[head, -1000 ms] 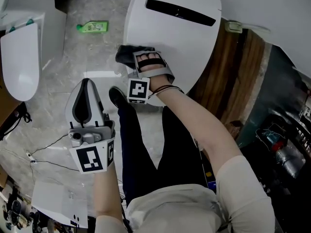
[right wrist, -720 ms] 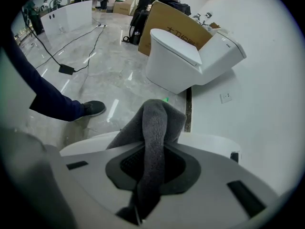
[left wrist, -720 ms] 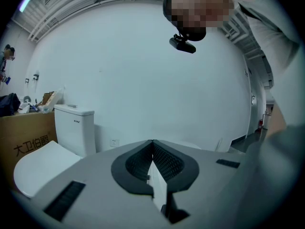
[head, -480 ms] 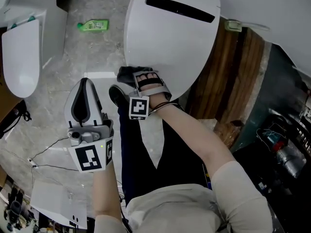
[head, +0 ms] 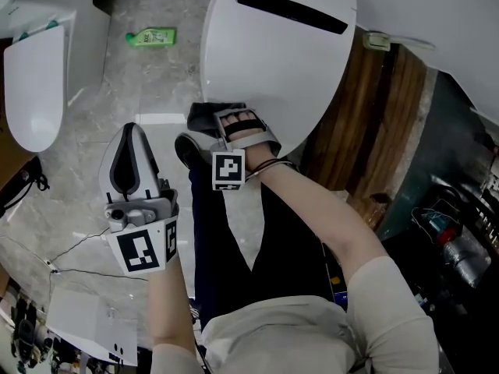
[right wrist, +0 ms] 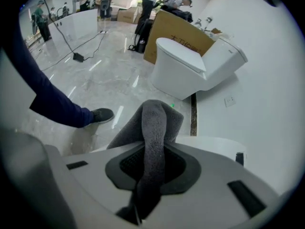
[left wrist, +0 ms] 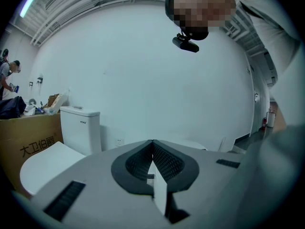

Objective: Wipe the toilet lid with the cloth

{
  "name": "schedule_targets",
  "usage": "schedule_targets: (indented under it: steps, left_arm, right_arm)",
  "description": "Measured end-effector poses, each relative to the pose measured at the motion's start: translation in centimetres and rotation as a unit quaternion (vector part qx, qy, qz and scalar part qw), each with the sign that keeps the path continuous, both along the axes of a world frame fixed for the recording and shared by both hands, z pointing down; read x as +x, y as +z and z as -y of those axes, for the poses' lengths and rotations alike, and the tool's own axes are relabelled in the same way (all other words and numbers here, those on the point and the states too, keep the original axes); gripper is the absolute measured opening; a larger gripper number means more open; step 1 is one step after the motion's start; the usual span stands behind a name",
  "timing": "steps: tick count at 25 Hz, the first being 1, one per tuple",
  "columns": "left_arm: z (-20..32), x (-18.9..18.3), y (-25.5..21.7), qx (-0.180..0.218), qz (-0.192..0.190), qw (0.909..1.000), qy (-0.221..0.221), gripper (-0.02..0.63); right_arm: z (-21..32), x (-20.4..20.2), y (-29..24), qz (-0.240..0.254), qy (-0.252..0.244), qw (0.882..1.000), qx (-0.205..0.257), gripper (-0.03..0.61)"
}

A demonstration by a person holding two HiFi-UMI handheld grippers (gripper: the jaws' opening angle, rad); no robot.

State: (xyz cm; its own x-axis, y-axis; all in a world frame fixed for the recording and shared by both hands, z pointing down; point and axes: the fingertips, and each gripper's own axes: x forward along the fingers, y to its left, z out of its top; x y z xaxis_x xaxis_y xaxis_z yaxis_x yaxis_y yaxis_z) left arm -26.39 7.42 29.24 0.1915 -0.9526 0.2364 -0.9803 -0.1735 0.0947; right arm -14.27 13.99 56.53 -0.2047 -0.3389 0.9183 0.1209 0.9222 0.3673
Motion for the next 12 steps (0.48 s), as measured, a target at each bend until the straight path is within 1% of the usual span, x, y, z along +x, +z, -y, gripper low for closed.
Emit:
schedule_targets:
  steps: [2, 3, 5, 6, 7, 9, 11, 12]
  left_arm:
    - [-0.1, -0.1, 0.1, 0.0, 0.001, 1.0, -0.001, 0.015]
    - [-0.1, -0.1, 0.1, 0.0, 0.002, 1.0, -0.002, 0.015]
    - [-0.1, -0.2, 0.0, 0.002, 0.001, 1.0, -0.004, 0.015]
    - [-0.1, -0.1, 0.0, 0.002, 0.001, 1.0, -0.004, 0.015]
    - [0.0, -0.1, -0.1, 0.003, 0.001, 1.0, -0.005, 0.015]
    - [0.1, 0.0, -0.2, 0.005, 0.001, 1.0, -0.005, 0.015]
    - [0.2, 0.1, -0.4, 0.006, 0.002, 1.0, -0.005, 0.015]
    - [0.3, 0.1, -0.4, 0.006, 0.001, 1.0, -0.005, 0.015]
  right_arm:
    - [0.9, -0.3, -1.8, 0.046, 0.042, 0.998, 0.006, 0.063]
    - [1.5, -0.4, -3.0, 0.074, 0.066, 0.995, 0.011, 0.063]
    - [2.9, -0.6, -6.0, 0.135, 0.119, 0.983, 0.024, 0.063]
    - [3.7, -0.6, -7.7, 0.169, 0.148, 0.974, 0.03, 0.063]
    - [4.4, -0.7, -9.6, 0.203, 0.176, 0.963, 0.034, 0.063]
    - [5.8, -0.6, -13.4, 0.271, 0.228, 0.934, 0.043, 0.063]
    - [7.2, -0.3, -17.1, 0.338, 0.27, 0.9, 0.049, 0.063]
    - [7.8, -0.1, -19.0, 0.375, 0.29, 0.879, 0.05, 0.063]
